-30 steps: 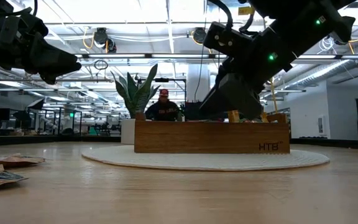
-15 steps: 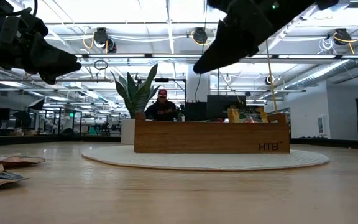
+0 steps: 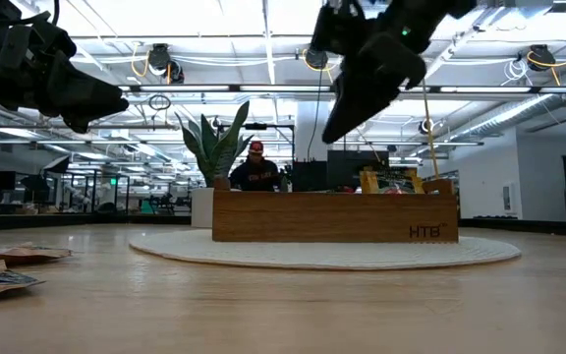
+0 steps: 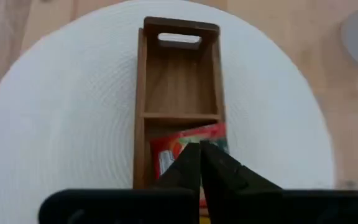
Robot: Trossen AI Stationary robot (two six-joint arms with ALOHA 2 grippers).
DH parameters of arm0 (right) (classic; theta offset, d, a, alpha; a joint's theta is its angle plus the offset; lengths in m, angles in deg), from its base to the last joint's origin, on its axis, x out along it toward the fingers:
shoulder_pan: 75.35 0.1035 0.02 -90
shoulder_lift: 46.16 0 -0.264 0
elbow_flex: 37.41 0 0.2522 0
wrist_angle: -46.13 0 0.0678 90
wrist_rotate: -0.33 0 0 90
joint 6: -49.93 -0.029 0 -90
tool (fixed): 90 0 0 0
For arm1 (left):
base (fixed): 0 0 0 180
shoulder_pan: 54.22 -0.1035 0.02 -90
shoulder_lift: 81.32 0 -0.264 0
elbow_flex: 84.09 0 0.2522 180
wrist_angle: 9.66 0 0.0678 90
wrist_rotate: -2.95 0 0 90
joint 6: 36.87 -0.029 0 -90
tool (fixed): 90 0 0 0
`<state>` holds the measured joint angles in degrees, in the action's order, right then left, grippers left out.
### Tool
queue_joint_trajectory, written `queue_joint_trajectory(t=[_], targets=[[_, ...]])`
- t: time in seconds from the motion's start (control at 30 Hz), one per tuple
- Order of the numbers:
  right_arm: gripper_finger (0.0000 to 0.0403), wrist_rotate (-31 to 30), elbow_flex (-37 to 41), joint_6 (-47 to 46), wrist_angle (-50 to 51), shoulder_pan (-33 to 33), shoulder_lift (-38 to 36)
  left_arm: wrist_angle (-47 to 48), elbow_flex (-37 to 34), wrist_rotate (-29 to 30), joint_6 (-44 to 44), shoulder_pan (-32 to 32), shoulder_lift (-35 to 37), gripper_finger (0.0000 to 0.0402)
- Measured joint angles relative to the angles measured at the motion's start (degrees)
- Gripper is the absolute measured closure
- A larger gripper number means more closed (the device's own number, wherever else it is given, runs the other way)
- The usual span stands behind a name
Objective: Pick & Place Tea
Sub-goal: Put the red tea bag into the middle section of the wooden organizer
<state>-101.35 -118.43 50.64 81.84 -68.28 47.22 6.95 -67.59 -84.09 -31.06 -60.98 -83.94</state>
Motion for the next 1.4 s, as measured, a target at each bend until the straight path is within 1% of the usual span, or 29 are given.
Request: queue_joint_trajectory(t=[0.07,0.2,0.33,0.5,0.7,0.93,1.0,1.17,1.33,1.4], targets=[[0.0402,1.48,0.0,0.72,-2.09,-0.19,1.39,0.0,0.0,-0.02,-0.01,0.0,-0.01,0.0245],[0.0402,1.61,0.0,1.54,-3.14,-0.12,6.29,0.0,0.0,0.01,-0.01,-0.01,-0.01,0.0245],[0.0403,4.65,0.13,0.44,-2.93,-0.64,9.89,-0.01,0.0,-0.05,-0.01,0.02,-0.01,0.0245],[0.0403,7.41,0.09,-0.11,-2.35,-0.93,11.0,0.0,0.0,-0.05,-0.01,0.01,0.01,0.0245],[0.0403,7.43,0.07,-1.82,0.29,-3.2,11.12,-0.02,0.0,-0.03,-0.01,0.0,-0.01,0.0245],[0.0403,10.03,-0.2,-2.84,-1.85,-4.89,14.35,0.0,0.0,-0.02,-0.01,0.02,-0.01,0.0245],[0.0403,8.31,-0.24,-2.72,-2.3,-4.89,15.09,0.02,0.0,-0.01,-0.01,0.01,-0.01,0.0245],[0.0403,-0.08,-0.11,-2.88,-4.58,-3.12,15.47,-0.02,0.0,-0.01,-0.01,0.02,0.01,0.0245],[0.0403,-7.07,0.09,-3.04,-7.84,-0.12,15.35,-0.02,0.0,-0.01,-0.01,-0.01,-0.01,0.0245],[0.0403,-11.3,0.16,-3.0,-8.28,1.02,15.37,0.0,0.0,-0.01,-0.01,-0.01,0.02,0.0245]])
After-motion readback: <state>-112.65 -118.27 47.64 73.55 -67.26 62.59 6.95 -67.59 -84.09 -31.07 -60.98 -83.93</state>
